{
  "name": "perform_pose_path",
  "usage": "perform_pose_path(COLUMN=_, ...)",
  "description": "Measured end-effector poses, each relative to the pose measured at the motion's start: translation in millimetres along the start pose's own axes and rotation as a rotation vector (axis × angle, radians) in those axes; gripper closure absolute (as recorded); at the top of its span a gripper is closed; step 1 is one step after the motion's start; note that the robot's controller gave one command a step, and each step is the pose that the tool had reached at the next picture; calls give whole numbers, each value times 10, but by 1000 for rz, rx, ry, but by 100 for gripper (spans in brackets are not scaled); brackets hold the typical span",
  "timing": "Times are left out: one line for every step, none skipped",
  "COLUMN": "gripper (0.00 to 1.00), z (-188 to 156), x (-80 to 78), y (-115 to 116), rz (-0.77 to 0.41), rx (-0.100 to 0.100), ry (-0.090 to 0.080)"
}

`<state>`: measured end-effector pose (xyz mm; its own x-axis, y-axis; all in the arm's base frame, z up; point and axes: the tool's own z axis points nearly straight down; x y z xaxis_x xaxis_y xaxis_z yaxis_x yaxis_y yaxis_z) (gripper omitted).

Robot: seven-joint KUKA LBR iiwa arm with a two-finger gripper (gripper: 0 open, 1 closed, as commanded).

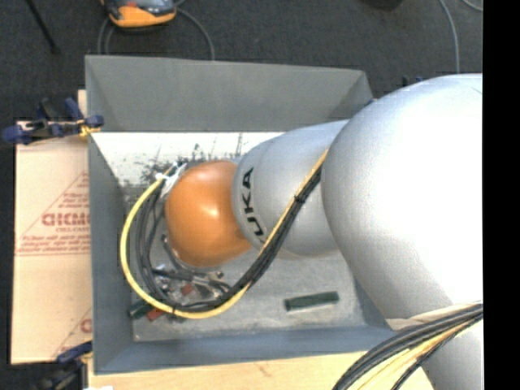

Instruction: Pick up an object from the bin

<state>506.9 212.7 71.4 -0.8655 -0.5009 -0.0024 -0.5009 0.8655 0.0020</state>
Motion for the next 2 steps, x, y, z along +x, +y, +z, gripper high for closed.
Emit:
perform_pose_path(gripper=100, z=-598, x=30, y=1, rz=-1, rx=2, ry=5)
perform_pose_path(gripper=100, z=-1116, x=-170, y=120, rz=-38, rx=3, ry=1)
